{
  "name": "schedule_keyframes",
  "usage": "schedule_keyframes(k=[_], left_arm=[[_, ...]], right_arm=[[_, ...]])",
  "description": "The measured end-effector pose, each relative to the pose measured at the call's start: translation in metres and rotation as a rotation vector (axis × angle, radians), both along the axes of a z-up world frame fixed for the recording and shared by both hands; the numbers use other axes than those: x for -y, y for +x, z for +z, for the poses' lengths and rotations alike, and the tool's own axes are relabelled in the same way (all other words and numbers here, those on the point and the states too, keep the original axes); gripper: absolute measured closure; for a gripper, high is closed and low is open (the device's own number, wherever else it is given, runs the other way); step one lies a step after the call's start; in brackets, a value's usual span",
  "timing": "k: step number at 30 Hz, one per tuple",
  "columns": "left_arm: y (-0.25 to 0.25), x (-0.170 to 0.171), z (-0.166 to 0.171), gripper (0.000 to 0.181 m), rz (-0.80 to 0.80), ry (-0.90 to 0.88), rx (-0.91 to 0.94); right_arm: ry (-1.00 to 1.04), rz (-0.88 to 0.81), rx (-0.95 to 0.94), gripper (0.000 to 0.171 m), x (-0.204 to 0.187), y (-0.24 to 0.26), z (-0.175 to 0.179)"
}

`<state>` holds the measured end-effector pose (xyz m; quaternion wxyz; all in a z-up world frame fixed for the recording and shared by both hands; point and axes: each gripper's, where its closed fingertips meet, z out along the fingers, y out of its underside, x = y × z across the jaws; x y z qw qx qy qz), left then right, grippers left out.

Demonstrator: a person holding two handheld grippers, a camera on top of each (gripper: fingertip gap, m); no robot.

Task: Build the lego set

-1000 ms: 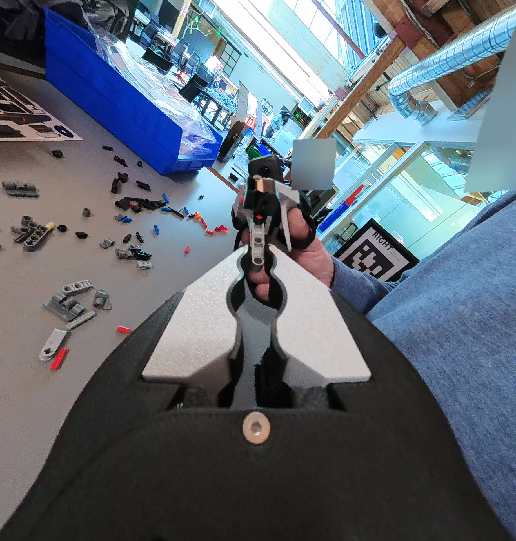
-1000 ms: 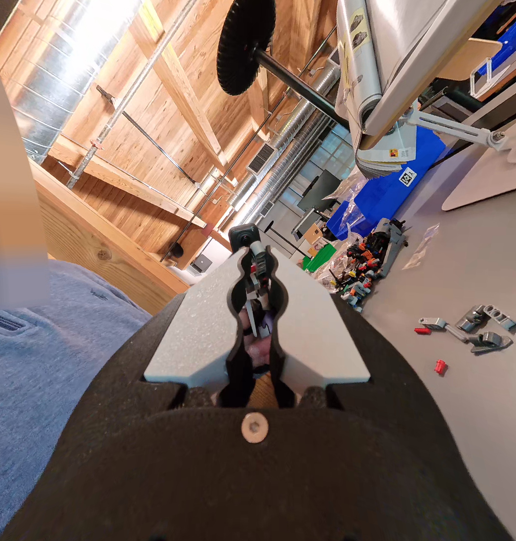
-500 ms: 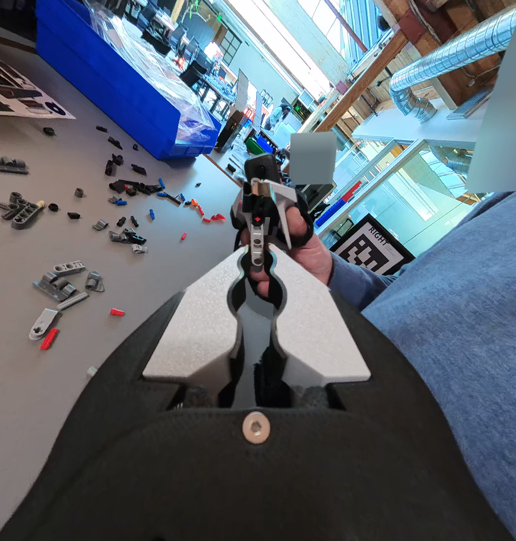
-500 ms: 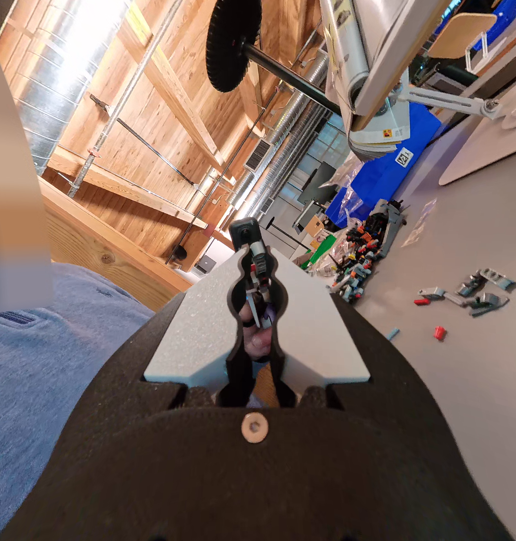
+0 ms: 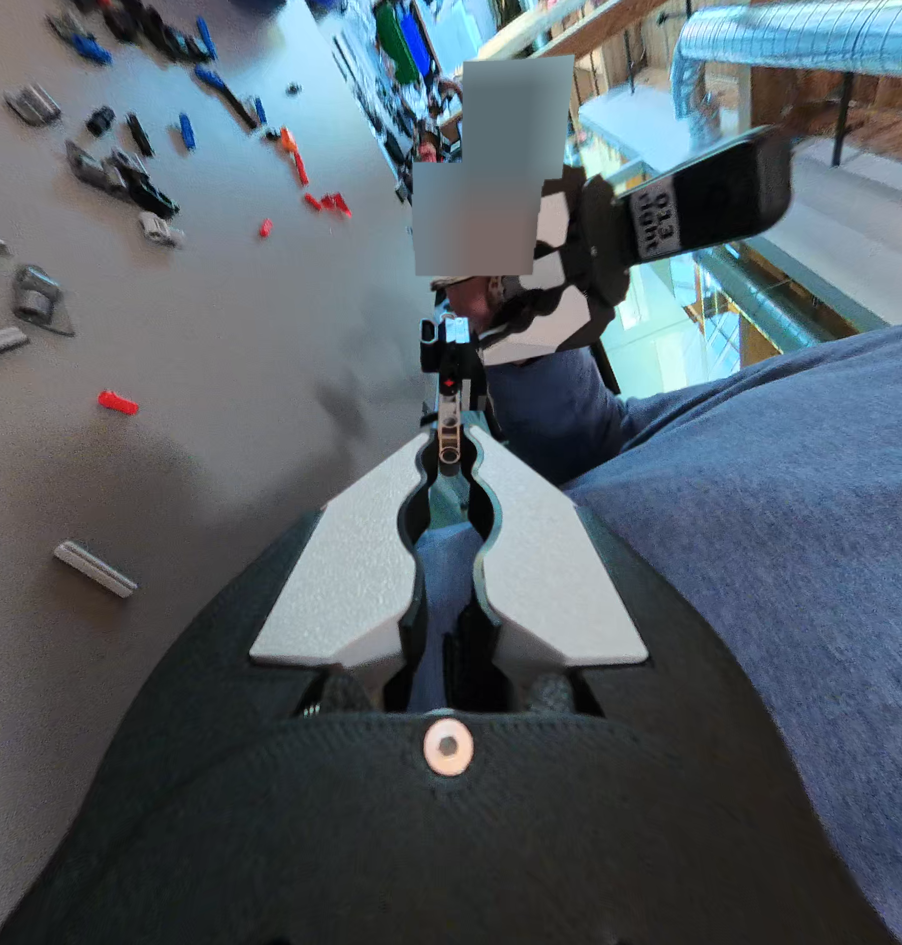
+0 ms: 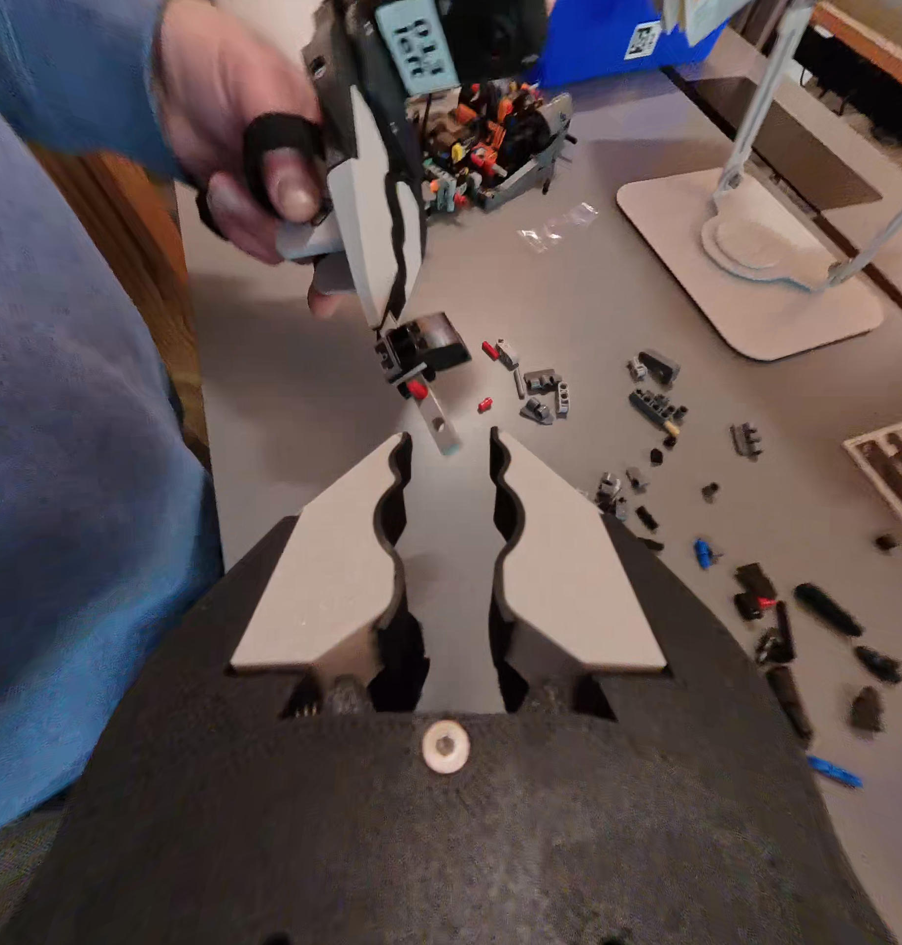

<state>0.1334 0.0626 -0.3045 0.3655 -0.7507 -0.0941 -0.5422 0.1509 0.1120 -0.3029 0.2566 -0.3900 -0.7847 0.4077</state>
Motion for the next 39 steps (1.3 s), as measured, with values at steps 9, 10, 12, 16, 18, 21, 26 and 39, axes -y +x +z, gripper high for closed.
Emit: schedule_keyframes(k=[9, 10, 12, 16, 18, 21, 26, 39], left_arm=[[-0.025, -0.021, 0.003, 0.164, 0.147, 0.008, -0.043], [-0.034, -0.022, 0.004, 0.154, 0.203, 0.008, -0.047], [-0.038, -0.02, 0.008, 0.151, 0.26, 0.036, -0.003], [-0.035, -0.028, 0.014, 0.136, 0.388, 0.105, 0.03], [-0.029, -0.036, 0.015, 0.13, 0.395, 0.107, 0.052], [-0.027, -0.043, 0.014, 0.132, 0.442, 0.107, 0.078], [-0.031, -0.039, 0.009, 0.153, 0.495, 0.112, 0.096], [0.014, -0.002, -0.035, 0.154, -0.026, -0.07, -0.194]], right_arm=[[-0.012, -0.067, 0.026, 0.166, 0.001, -0.011, -0.006], [-0.054, -0.121, 0.014, 0.166, -0.003, -0.016, -0.004], [-0.14, -0.221, -0.009, 0.167, -0.01, -0.025, 0.001], [-0.162, -0.31, -0.024, 0.167, -0.006, -0.039, -0.002], [-0.18, -0.319, -0.033, 0.167, 0.004, -0.044, -0.002], [-0.133, -0.312, -0.045, 0.167, 0.018, -0.046, -0.006], [-0.171, -0.297, -0.045, 0.166, 0.031, -0.044, -0.009], [-0.55, -0.057, 0.085, 0.141, 0.018, -0.018, 0.005]])
